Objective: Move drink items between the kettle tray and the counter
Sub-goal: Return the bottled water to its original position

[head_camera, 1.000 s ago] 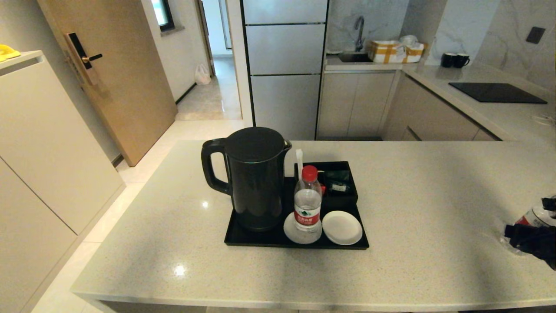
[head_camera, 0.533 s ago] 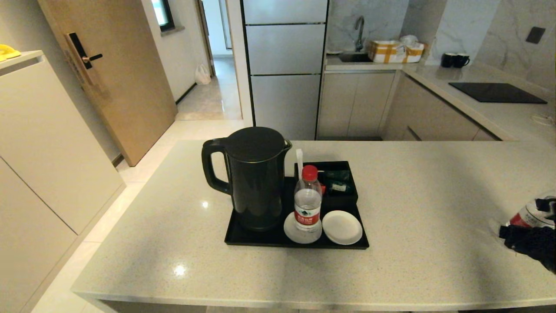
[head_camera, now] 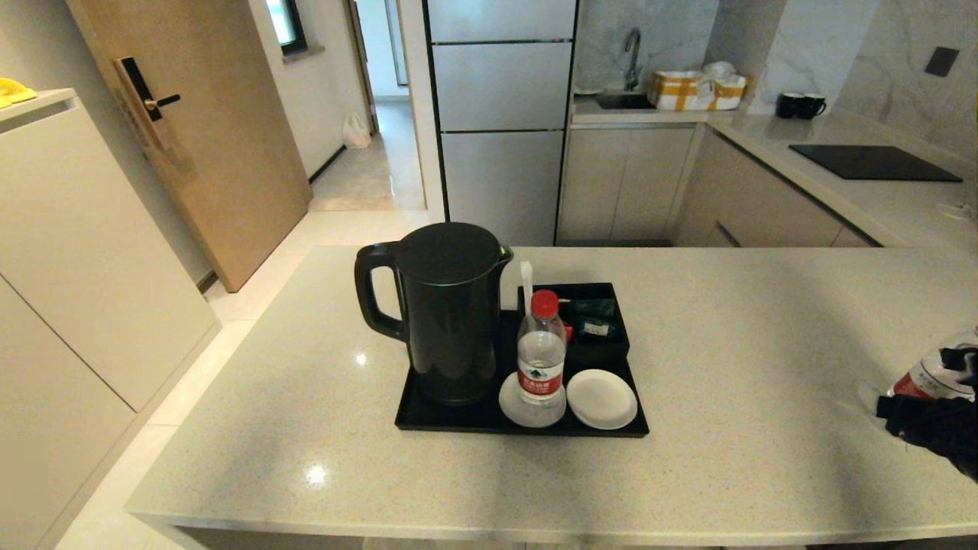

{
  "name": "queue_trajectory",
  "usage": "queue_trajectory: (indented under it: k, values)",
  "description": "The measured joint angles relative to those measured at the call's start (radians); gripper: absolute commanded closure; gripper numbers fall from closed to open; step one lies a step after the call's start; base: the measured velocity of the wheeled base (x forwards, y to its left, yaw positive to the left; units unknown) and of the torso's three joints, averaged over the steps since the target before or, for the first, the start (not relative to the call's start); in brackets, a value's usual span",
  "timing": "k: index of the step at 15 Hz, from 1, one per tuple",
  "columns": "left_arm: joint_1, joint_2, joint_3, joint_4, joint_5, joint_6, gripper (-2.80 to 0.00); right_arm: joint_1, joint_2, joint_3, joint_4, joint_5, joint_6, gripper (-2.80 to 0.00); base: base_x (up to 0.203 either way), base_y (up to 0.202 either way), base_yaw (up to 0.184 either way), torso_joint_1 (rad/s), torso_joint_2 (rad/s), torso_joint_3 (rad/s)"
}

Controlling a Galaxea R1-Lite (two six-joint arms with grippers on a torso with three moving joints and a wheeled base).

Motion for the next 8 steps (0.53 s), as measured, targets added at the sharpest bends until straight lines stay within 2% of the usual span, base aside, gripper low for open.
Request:
queue_trajectory:
  k: [8]
  values:
    - [-0.001, 0.0, 0.0, 0.0, -0.001, 0.0, 0.0, 0.001, -0.008, 0.004, 0.0, -0.006, 0.002, 0.0, 0.0, 0.0, 0.0, 0.0, 0.0, 0.0]
